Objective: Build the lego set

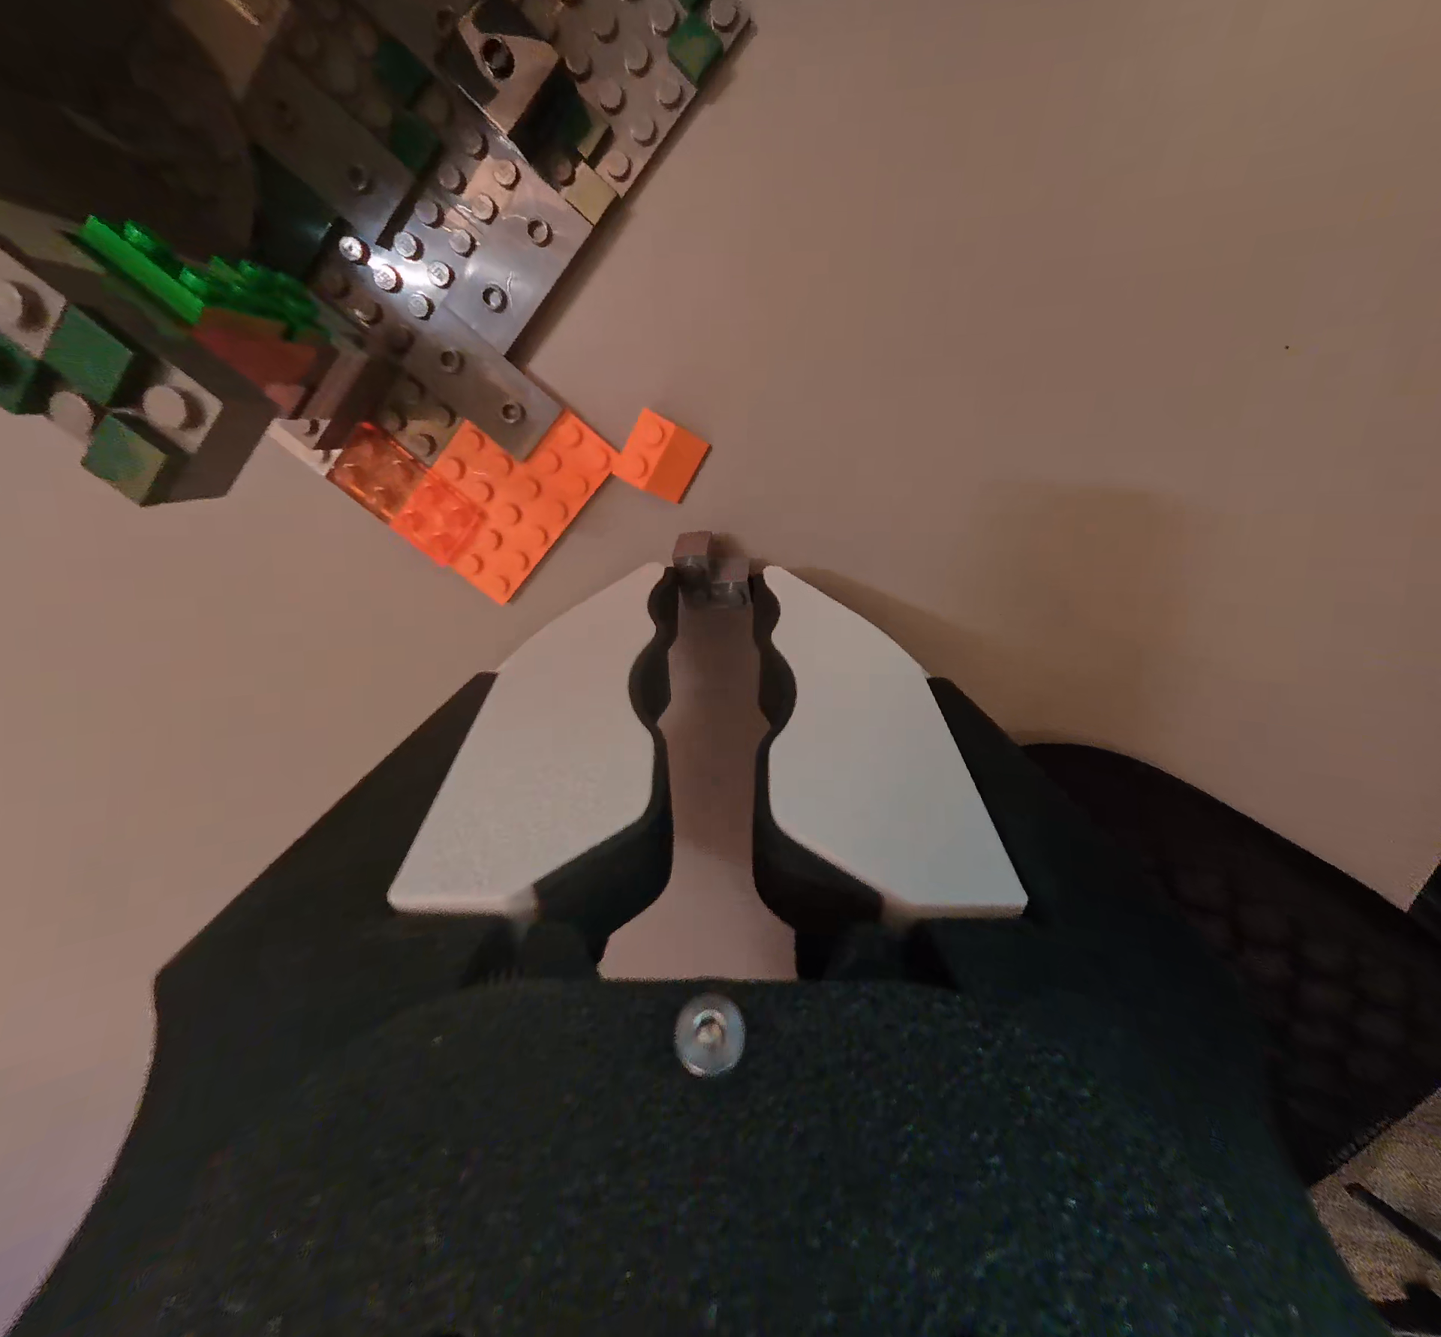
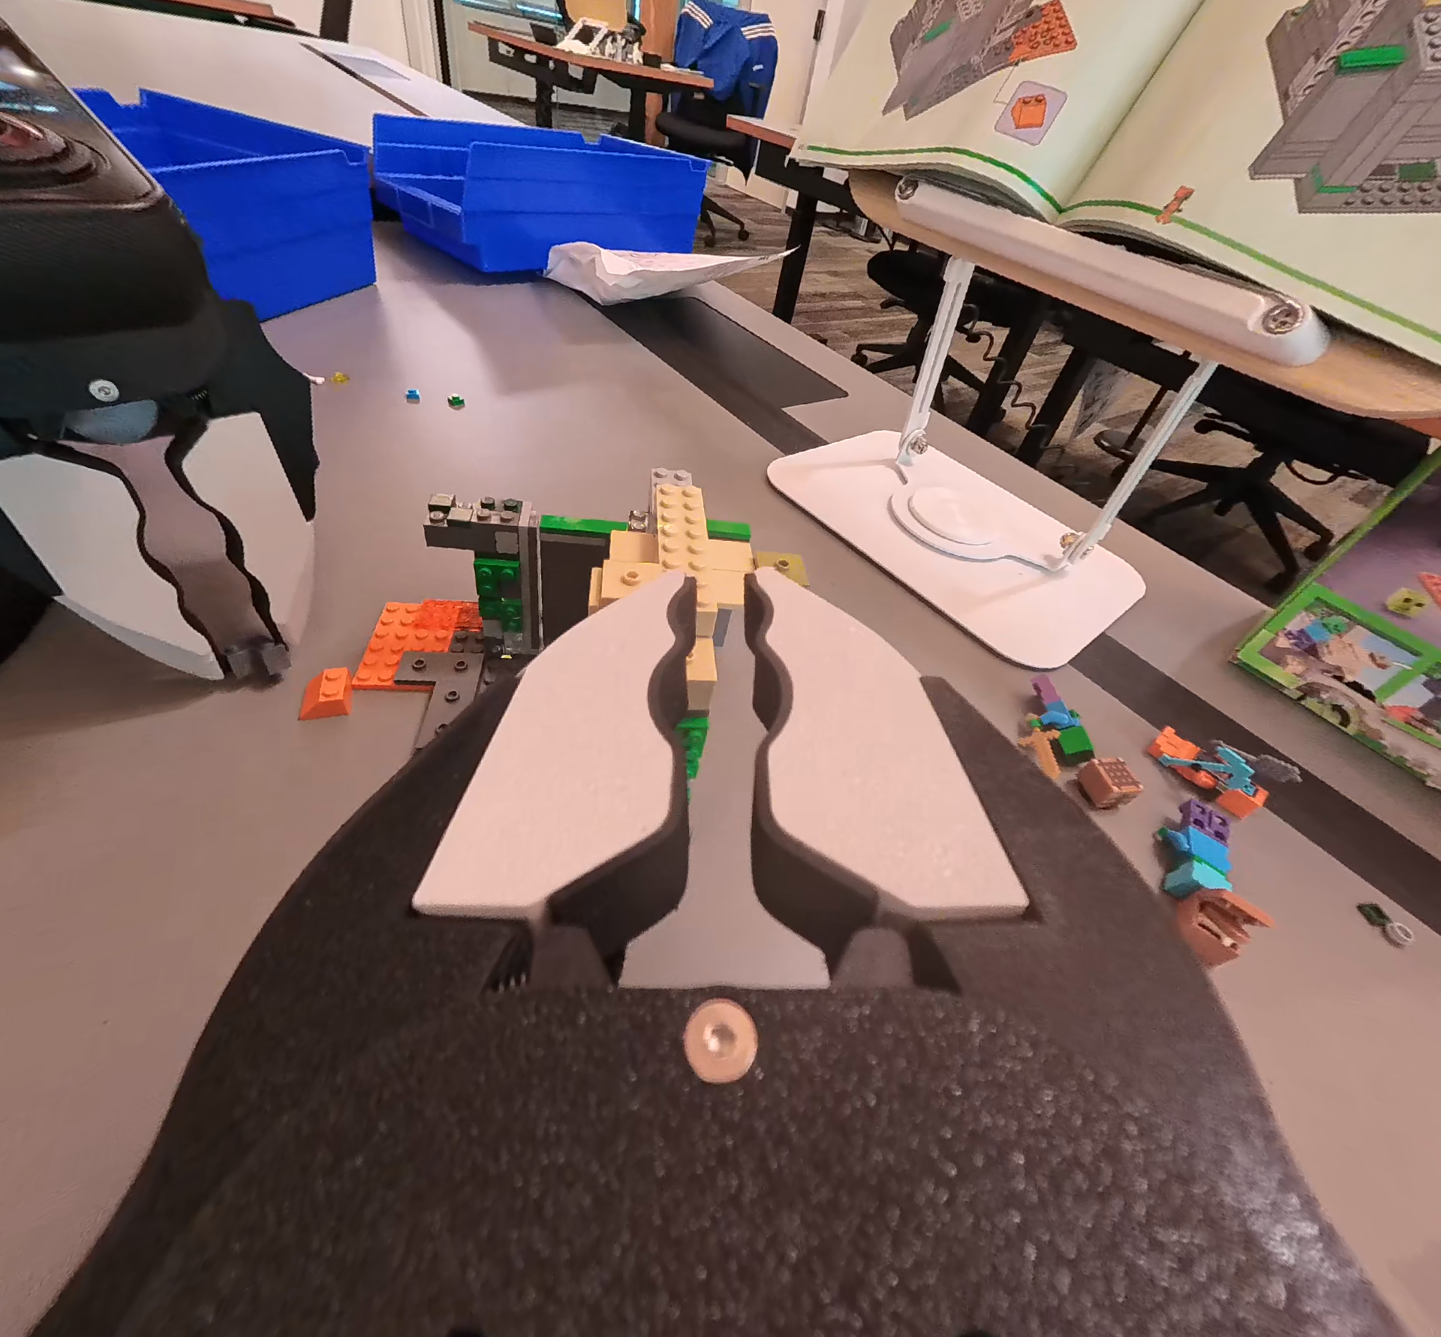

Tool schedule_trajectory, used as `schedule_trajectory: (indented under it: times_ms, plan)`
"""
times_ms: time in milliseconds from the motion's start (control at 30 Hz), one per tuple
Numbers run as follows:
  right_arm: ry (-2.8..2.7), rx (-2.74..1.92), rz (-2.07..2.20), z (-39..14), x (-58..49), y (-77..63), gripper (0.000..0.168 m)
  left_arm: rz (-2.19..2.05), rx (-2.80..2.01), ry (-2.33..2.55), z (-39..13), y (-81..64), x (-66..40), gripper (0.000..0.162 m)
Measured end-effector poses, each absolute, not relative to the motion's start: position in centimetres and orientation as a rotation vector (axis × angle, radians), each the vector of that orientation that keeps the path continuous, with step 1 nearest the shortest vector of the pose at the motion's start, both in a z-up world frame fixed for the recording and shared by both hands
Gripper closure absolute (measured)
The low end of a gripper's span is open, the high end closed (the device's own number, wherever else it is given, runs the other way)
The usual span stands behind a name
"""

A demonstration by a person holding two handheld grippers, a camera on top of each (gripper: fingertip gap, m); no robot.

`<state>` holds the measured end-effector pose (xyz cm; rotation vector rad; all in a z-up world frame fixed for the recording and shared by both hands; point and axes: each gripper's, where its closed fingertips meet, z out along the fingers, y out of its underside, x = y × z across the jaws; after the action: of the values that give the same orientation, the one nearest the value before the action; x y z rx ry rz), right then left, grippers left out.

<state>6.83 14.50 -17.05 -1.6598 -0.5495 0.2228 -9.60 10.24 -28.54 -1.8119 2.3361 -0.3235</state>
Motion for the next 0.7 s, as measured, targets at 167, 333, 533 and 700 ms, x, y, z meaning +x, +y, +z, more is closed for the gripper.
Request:
schedule_trajectory:
  times_ms: [167,333,533,700]
  plan:
    - [-0.557,-1.67,0.22,-17.4,6.8,14.6,0.157,-0.331,-1.811,2.328,-28.7,10.3,-9.7,0.142]
    - [-0.561,-1.669,0.213,-17.3,6.7,14.5,0.157,-0.334,-1.809,2.313,-28.5,10.3,-9.8,0.14]
    - [-0.565,-1.66,0.209,-17.0,6.7,14.4,0.157,-0.389,-1.789,2.202,-26.9,11.0,-9.8,0.14]
    - [-0.574,-1.68,0.167,-16.9,6.7,14.3,0.155,-0.575,-1.737,1.879,-24.4,12.4,-8.5,0.146]
